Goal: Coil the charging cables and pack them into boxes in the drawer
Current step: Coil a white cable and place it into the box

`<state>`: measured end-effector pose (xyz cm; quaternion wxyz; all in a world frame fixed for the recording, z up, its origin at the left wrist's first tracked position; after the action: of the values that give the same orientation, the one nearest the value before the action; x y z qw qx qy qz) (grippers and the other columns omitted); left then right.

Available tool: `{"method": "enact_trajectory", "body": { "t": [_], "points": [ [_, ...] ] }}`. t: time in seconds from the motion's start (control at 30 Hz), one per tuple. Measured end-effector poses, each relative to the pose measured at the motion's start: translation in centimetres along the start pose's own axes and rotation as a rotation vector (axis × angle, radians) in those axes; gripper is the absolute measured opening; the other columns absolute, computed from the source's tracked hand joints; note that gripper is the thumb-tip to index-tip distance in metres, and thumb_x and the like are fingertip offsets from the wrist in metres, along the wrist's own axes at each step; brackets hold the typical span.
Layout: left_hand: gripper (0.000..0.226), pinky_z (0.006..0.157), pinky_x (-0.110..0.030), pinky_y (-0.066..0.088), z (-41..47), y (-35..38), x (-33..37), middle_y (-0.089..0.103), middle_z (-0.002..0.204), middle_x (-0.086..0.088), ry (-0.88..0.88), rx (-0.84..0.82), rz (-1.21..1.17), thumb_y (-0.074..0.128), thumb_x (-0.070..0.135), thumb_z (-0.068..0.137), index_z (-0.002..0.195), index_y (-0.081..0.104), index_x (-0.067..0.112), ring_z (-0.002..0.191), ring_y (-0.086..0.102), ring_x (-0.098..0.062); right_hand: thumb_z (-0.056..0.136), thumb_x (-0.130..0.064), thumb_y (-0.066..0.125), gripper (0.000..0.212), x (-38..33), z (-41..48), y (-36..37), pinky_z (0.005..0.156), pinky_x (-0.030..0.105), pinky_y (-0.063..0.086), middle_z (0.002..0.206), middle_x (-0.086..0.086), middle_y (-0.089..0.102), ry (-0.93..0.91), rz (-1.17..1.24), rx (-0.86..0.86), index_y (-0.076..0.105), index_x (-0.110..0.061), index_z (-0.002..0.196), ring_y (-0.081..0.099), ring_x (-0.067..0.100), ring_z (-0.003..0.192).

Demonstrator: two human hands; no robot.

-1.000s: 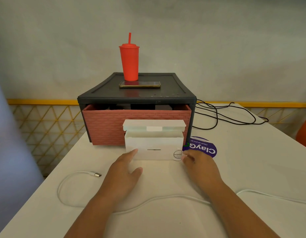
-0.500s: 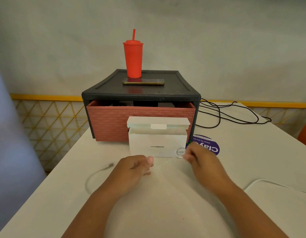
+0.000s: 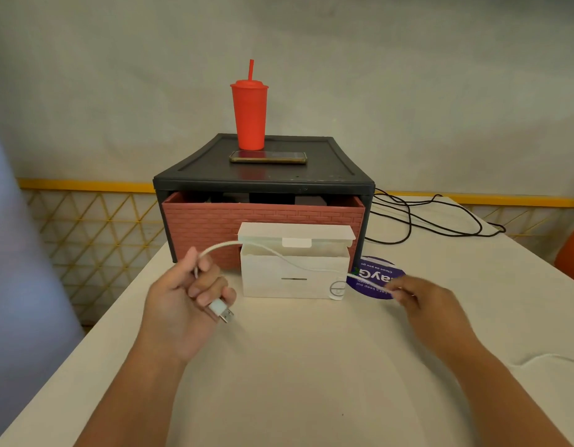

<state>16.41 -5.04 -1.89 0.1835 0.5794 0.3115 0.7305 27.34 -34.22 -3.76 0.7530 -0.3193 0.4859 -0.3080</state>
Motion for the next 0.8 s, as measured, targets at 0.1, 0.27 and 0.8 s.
{"method": "enact_trajectory", "body": {
  "t": [0.1,0.27,0.8],
  "points": [
    [0.02,0.043,-0.018,0.041,0.1,0.2,-0.4,0.026,0.042,0.009,-0.042,0.072,-0.116,0.061,0.031,0.069,0.057,0.053,0.018,0.034,0.027,-0.005,0.092,-0.017,0.053,0.027,-2.5,-0.8,2.5,0.078,0.016,0.039,0.104,-0.014,0.065,-0.141,-0.075,-0.195,0.064,-0.027,0.114,0.058,0.008,0.096],
    [0.025,0.04,-0.018,0.036,-0.3,1.6,-3.8,0.022,0.042,0.007,-0.28,0.076,-0.01,0.05,0.027,0.079,0.058,0.054,0.014,0.032,0.023,-0.005,0.093,-0.034,0.05,0.035,-7.4,-2.8,4.4,0.079,0.017,0.043,0.084,-0.021,0.054,-0.236,0.234,-0.304,0.049,-0.036,0.128,0.054,0.001,0.081],
    [0.014,0.078,-0.028,0.057,0.1,1.3,-3.3,0.073,0.08,0.005,0.067,0.242,-0.207,0.045,0.009,0.093,0.089,0.057,0.016,0.08,0.07,-0.005,0.099,-0.038,0.024,0.037,-12.4,-5.5,5.6,0.074,0.033,0.043,0.105,0.003,0.059,-0.578,-0.189,-0.357,0.049,-0.02,0.12,0.055,0.027,0.095]
  ]
}}
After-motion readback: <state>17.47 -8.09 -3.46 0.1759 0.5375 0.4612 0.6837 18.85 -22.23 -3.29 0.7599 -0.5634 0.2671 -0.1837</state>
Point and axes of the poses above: each hand's wrist, its own z-axis towards the middle knuckle, its own y-axis out of the palm, x = y × z, the point moved 6 cm from there along z, towards the middle knuckle
